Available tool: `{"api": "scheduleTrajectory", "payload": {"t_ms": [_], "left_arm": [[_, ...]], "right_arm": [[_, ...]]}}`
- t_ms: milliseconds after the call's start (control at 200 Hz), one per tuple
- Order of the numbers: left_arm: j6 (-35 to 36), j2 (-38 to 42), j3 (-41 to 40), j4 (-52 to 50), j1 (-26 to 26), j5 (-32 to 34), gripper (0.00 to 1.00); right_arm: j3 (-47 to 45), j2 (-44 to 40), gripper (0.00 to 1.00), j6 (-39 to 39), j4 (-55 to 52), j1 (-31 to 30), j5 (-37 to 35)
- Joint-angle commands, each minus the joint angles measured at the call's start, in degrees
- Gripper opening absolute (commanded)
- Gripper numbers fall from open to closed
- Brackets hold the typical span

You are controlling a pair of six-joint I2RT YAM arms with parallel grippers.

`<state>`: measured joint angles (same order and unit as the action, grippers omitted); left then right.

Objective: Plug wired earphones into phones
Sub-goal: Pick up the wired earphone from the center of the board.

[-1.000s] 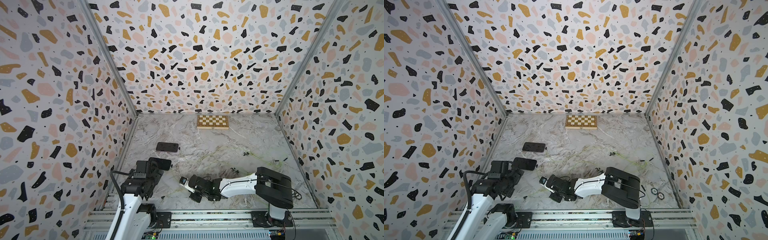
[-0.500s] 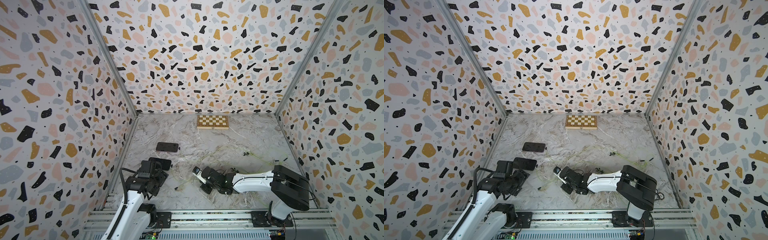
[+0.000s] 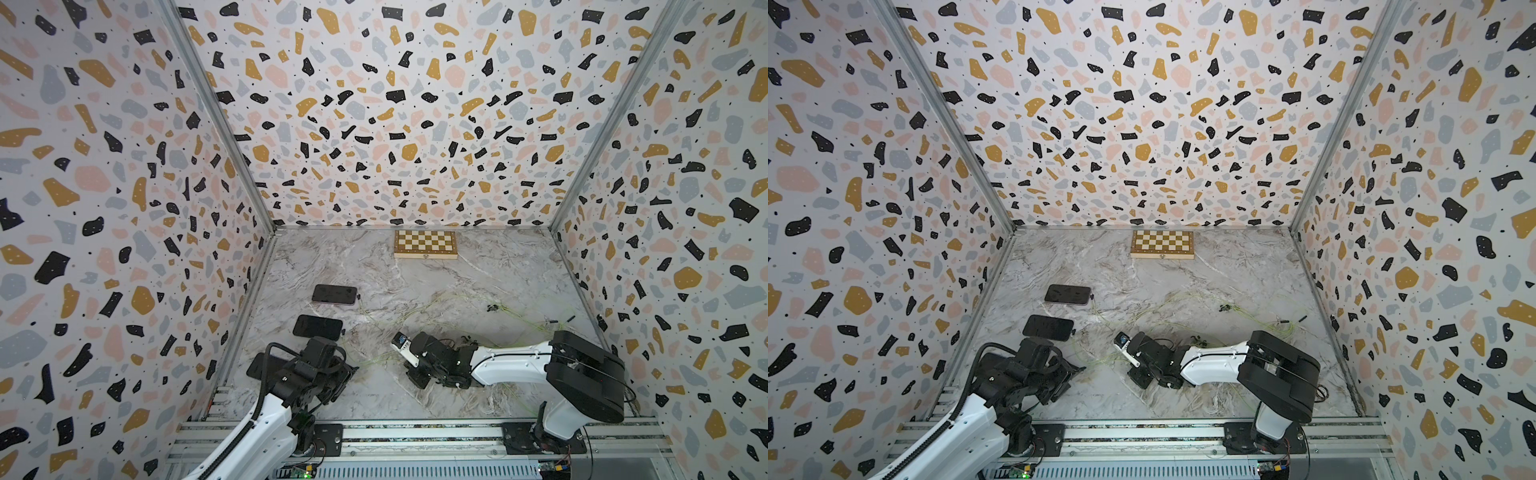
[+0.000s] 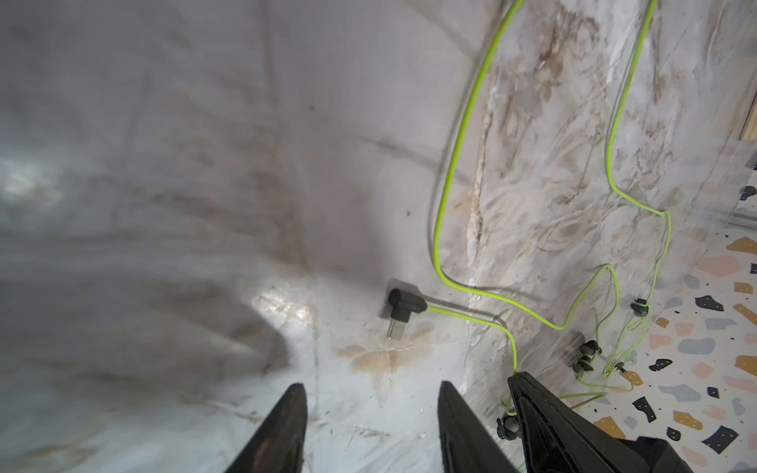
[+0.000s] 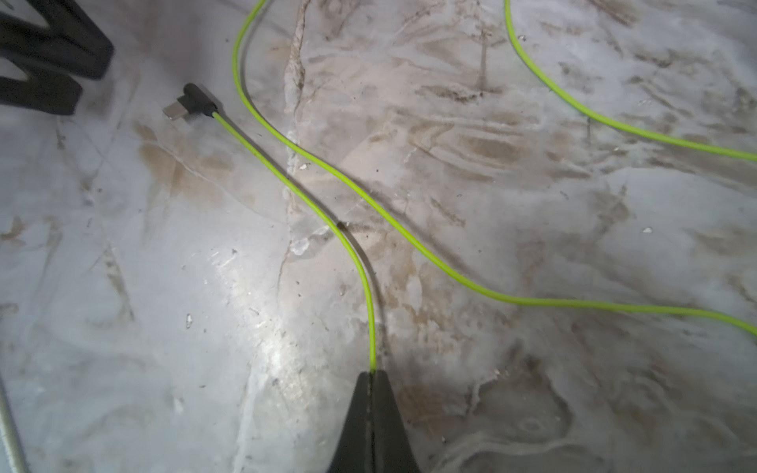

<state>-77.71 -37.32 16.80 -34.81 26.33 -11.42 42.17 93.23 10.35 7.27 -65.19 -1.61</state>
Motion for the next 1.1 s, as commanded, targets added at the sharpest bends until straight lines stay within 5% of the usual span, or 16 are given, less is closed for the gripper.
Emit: {"api": "scheduleTrajectory", "payload": {"t_ms": [0, 1091], "left_arm": [[-3.71, -1.13, -1.89, 4.57, 1.77, 3.17, 0.46], [-11.27, -1.21, -7.52, 12.03, 2.59, 6.62, 0.07]], "right_arm": [[-0.35, -1.92, 0.00, 0.96, 0.36, 0.15, 0.73], [-0.60, -1.85, 0.00, 1.84, 0.99, -0.99, 2.13]]}}
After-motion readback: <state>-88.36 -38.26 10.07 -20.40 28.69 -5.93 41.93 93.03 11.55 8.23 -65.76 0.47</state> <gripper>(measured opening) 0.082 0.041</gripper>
